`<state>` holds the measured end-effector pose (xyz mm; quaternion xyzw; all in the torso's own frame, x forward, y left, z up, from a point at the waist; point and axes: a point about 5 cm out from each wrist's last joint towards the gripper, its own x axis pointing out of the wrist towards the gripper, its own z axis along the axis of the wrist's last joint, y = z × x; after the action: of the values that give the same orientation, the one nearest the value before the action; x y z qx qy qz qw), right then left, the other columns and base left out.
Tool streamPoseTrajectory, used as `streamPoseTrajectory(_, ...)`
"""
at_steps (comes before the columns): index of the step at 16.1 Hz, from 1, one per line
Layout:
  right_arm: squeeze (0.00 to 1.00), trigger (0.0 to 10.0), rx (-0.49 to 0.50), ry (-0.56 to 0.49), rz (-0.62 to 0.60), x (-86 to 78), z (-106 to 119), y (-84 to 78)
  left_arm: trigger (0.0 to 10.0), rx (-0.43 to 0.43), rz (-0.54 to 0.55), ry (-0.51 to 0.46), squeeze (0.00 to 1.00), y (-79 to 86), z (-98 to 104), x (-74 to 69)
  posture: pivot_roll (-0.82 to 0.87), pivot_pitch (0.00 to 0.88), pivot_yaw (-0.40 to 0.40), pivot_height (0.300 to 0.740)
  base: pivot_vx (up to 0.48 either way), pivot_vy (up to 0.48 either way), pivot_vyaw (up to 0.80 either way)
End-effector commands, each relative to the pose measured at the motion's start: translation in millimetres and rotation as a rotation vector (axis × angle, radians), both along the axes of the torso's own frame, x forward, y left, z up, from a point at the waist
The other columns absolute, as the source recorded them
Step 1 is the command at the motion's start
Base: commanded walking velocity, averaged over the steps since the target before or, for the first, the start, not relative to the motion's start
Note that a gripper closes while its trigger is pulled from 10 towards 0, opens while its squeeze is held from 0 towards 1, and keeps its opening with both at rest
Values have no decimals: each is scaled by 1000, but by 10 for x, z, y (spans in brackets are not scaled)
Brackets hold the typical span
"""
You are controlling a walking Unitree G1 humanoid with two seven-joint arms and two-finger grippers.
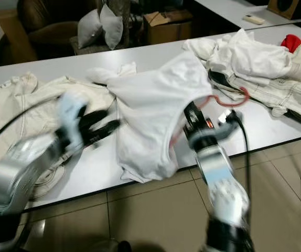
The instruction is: Hang hanger
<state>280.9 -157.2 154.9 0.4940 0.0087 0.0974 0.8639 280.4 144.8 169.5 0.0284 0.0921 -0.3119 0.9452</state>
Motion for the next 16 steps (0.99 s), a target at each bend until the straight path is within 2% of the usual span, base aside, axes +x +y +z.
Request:
streamPoseTrajectory(1,0,10000,-40,-80,63,-100,138,81,10000,20,104,-40,0,155,-5,-37,13,19,77,740,0,0,0)
streamPoseTrajectory(3,0,10000,-62,-102,98,-248,166,76,10000,14,181,-14,0,244,-117,-141,16,24,67,740,0,-208,0)
streamPoseTrajectory(4,0,10000,-70,-96,114,-331,167,65,10000,-43,238,-6,0,243,-166,-218,18,25,60,740,0,-480,506)
streamPoseTrajectory(7,0,10000,-56,-92,126,-380,148,58,10000,-49,235,-3,0,157,-231,-275,20,25,59,740,0,-480,535)
streamPoseTrajectory(9,0,10000,-17,-128,135,-401,179,48,10000,-44,203,-13,0,87,-224,-282,23,21,63,740,0,-480,716)
streamPoseTrajectory(13,0,10000,28,-196,151,-469,246,-2,10000,-51,195,-20,0,85,-202,-265,26,15,77,740,0,-480,712)
streamPoseTrajectory(16,0,10000,37,-269,215,-559,311,2,10000,-52,173,-20,0,60,-205,-281,28,8,81,740,0,-464,708)
